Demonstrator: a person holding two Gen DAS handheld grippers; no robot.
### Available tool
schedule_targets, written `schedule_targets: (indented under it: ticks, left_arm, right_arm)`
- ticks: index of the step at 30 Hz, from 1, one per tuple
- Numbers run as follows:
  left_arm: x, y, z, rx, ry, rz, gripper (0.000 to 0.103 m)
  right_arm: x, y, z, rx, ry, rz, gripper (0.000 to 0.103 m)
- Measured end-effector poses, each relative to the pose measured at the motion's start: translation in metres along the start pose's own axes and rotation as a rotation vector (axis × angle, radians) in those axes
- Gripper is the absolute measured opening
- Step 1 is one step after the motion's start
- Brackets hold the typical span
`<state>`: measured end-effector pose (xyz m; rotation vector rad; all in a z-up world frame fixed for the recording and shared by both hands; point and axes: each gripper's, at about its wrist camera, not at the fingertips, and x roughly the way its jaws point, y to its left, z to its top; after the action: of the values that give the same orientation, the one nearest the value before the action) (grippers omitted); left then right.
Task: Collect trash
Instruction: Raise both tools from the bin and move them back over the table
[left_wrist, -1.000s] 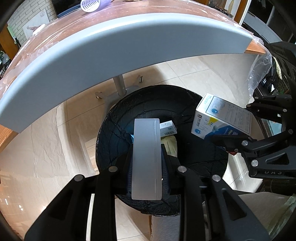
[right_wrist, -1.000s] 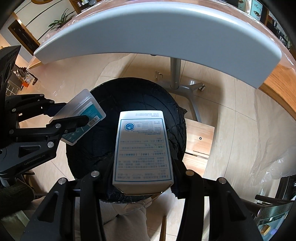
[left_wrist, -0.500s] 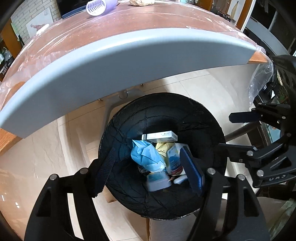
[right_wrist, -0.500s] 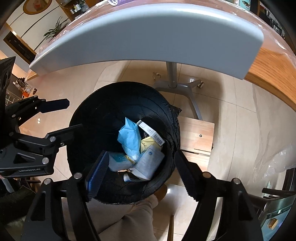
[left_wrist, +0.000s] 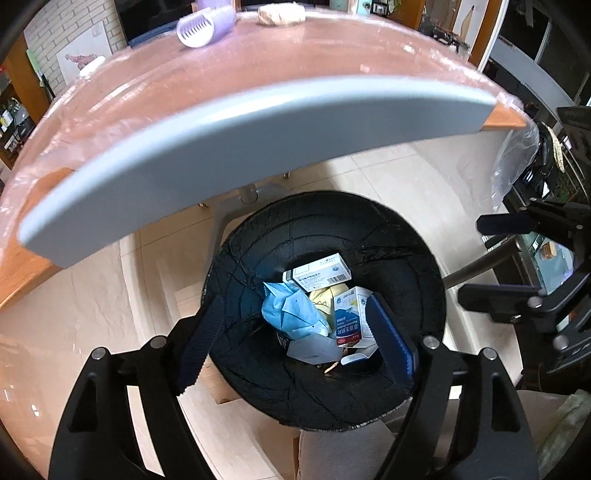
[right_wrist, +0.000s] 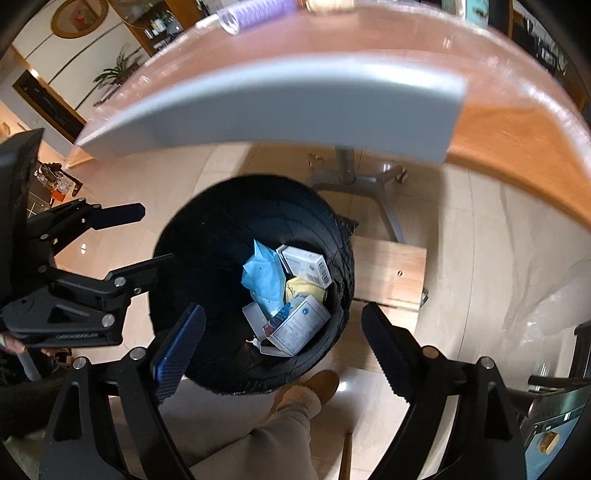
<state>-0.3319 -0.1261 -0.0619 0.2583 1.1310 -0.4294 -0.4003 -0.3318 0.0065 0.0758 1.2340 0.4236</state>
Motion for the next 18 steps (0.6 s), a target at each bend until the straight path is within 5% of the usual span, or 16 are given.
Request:
schedule_targets:
  ticks: [7, 12, 18]
  left_arm:
    - [-0.08, 0.0, 0.003, 0.008, -0.17, -0.058, 0.08]
    - [-0.135, 0.002, 0.023, 0.029, -0.355, 0.004, 0.098]
    - [-0.151, 0.014, 0.063, 0.01, -0.465, 0.04, 0.101]
  right_arm:
    - [-0.098, 0.008, 0.005, -0.066, -0.264, -0.05, 0.088]
    - [-0.165, -0.007, 0.026, 0.006, -0.523, -0.02, 0.099]
    - [-0.165, -0.036, 0.07, 0.195, -0.521, -0.029, 0.099]
